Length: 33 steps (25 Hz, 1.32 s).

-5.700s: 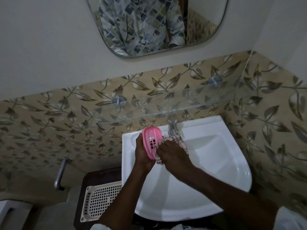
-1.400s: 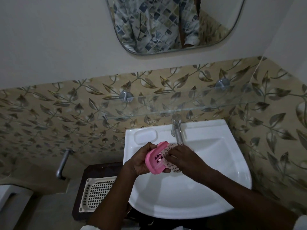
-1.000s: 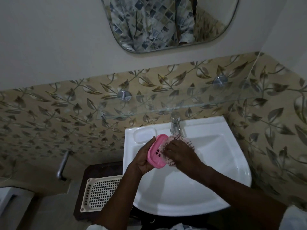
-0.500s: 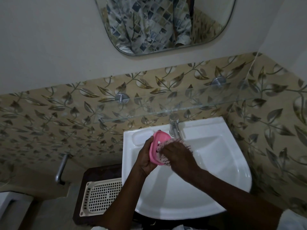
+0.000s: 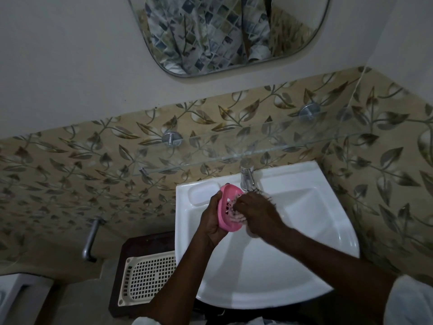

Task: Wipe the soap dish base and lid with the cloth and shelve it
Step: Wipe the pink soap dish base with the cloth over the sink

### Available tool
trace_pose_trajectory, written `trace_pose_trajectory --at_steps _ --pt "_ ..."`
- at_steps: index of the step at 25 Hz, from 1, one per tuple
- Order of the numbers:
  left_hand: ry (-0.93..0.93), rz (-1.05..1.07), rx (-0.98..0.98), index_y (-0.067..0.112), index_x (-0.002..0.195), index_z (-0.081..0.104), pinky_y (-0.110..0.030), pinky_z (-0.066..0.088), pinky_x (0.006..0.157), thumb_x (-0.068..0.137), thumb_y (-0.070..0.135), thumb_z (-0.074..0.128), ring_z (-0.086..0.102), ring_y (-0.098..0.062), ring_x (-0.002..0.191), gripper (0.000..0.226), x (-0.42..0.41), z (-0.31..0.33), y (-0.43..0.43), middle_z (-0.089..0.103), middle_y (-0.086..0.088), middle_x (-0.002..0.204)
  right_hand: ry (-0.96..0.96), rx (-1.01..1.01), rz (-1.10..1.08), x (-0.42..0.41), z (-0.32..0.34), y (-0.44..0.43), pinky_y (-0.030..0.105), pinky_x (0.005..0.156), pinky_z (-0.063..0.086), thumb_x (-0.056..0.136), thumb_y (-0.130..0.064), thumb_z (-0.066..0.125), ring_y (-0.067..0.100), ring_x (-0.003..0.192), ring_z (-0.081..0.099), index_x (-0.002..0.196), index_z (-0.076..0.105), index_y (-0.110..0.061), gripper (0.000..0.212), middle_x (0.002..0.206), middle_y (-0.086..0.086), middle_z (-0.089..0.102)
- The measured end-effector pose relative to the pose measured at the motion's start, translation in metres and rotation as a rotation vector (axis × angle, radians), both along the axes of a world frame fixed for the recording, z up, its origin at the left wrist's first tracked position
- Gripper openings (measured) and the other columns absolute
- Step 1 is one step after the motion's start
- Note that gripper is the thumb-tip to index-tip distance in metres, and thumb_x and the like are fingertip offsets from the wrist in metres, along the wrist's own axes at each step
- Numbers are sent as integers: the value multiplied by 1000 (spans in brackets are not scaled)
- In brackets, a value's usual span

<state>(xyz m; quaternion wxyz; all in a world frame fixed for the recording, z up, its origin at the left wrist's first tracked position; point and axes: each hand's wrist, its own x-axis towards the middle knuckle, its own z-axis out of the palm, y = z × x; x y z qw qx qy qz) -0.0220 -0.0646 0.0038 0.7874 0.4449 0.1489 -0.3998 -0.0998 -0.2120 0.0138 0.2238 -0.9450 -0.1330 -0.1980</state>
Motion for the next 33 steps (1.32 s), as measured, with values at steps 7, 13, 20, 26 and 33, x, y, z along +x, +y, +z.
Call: trace_pose_trajectory --at_steps 7,13,20,26,33 --pt "-22 -61 -4 1 118 68 -47 56 85 92 37 58 69 -35 94 46 3 -3 11 71 -23 107 -147 -183 216 2 -1 -23 39 83 52 89 -8 68 31 90 65 99 75 -9 12 101 13 72" --pt "-37 -26 -60 4 100 78 -42 61 67 87 41 60 74 -33 83 43 4 6 11 74 -22 97 -221 -98 256 -1 -10 -2 41 84 55 87 -4 61 32 90 69 99 76 -7 20 100 12 75" --pt "-248 109 2 19 139 55 -49 57 89 95 39 54 67 -39 105 48 -4 -2 7 67 -23 121 399 463 -87 -15 14 45 44 64 62 76 -3 62 28 69 72 85 71 -23 24 75 2 72" --pt "-615 88 120 16 142 50 -51 45 106 97 39 51 55 -40 127 50 -4 8 7 59 -22 136 754 1736 -179 18 36 29 59 101 48 91 9 51 41 110 66 116 66 3 30 118 29 67" --pt "-314 228 125 12 141 49 -49 54 88 90 48 54 64 -36 106 63 -7 -9 41 63 -25 121 736 1915 -204 -3 35 2 51 79 60 85 14 55 36 93 73 111 67 2 31 104 25 73"
